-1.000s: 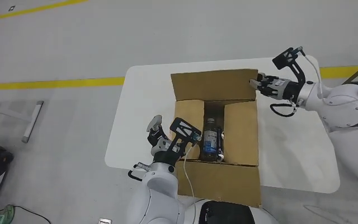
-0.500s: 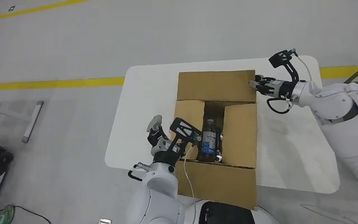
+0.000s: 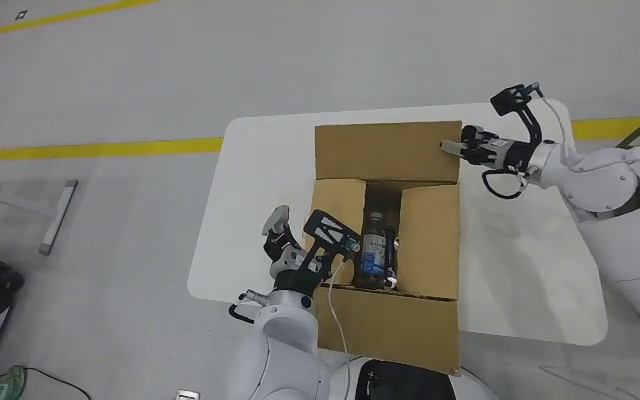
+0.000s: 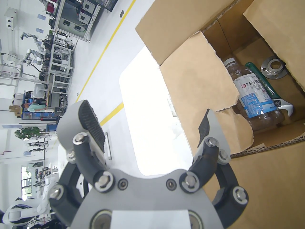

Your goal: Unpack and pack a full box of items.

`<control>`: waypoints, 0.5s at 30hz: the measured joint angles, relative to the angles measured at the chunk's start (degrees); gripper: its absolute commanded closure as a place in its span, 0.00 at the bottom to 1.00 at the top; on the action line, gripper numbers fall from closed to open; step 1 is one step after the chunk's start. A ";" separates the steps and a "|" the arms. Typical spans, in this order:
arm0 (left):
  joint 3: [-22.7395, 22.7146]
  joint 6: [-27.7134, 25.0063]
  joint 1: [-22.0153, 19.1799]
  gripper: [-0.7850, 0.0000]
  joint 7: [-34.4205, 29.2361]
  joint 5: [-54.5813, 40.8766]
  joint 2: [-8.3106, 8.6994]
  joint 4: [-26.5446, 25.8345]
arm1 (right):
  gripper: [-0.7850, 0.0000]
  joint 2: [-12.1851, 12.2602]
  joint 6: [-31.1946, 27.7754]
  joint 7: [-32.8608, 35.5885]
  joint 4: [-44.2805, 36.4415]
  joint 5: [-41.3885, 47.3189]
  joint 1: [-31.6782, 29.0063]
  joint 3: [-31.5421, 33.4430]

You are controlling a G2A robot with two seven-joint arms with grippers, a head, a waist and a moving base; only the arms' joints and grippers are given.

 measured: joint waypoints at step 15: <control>0.00 0.00 0.00 0.00 0.00 0.00 0.00 0.00 | 1.00 2.01 -1.83 -28.82 -31.24 -18.00 -33.55 24.54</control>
